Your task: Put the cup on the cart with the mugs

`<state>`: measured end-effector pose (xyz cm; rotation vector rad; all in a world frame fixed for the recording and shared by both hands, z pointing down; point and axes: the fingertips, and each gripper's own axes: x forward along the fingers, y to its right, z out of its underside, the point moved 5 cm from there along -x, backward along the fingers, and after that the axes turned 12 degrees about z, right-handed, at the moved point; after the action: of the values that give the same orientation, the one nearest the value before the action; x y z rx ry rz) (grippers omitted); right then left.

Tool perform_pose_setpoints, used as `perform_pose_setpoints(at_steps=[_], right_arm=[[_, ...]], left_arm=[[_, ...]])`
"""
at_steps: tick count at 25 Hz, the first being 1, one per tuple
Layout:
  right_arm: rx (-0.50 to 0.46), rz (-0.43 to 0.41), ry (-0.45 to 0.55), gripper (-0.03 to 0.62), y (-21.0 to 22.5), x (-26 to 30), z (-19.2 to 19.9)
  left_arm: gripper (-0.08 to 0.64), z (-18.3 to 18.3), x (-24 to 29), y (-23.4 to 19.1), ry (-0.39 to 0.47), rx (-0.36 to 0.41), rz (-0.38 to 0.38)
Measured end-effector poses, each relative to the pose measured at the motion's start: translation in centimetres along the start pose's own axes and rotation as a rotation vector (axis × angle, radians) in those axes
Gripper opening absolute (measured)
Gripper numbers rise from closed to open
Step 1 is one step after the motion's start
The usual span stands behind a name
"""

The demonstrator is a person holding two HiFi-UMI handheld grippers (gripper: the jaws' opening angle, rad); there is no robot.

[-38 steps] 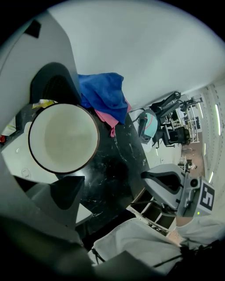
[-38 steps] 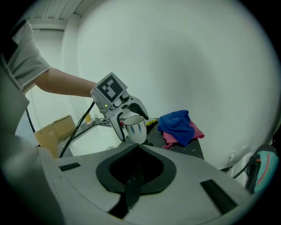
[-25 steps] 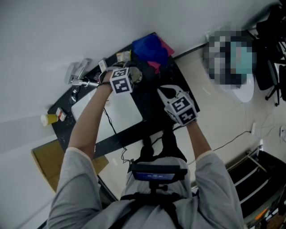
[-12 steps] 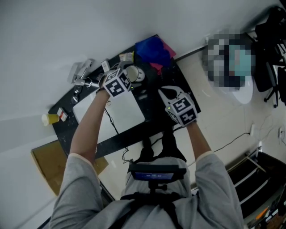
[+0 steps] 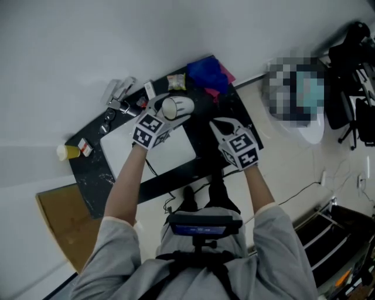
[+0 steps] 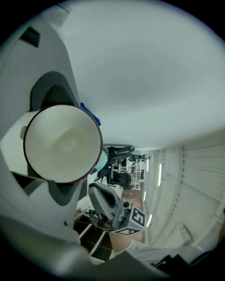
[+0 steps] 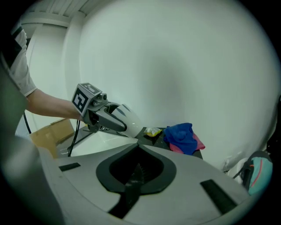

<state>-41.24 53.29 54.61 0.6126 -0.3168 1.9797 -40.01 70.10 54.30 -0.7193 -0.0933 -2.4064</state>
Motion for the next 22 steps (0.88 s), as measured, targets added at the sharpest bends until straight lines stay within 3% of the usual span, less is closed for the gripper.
perform_pose_setpoints(at_steps=[3,7,14,22], right_arm=[[0.005,0.004,0.023,0.003,-1.6,-0.9,-0.7],[0.01,0.018,0.045,0.003,-4.0,-1.8,-1.3],[0.049,0.085,0.09,0.003,-7.1,-4.4,-1.4],[0.118,0.243,0.105,0.003,-8.9,-10.2,2.6]], left_arm=[[0.425,0.3,-2.5,1.3,0.131,-0.077,-0.04],[0.425,1.2,-5.0,3.2,0.22,-0.108,-0.06],[0.425,1.2,-8.2,7.0,0.254,-0.063,-0.042],[0.425,-0.2,-9.6,12.3,0.289,0.028,0.029]])
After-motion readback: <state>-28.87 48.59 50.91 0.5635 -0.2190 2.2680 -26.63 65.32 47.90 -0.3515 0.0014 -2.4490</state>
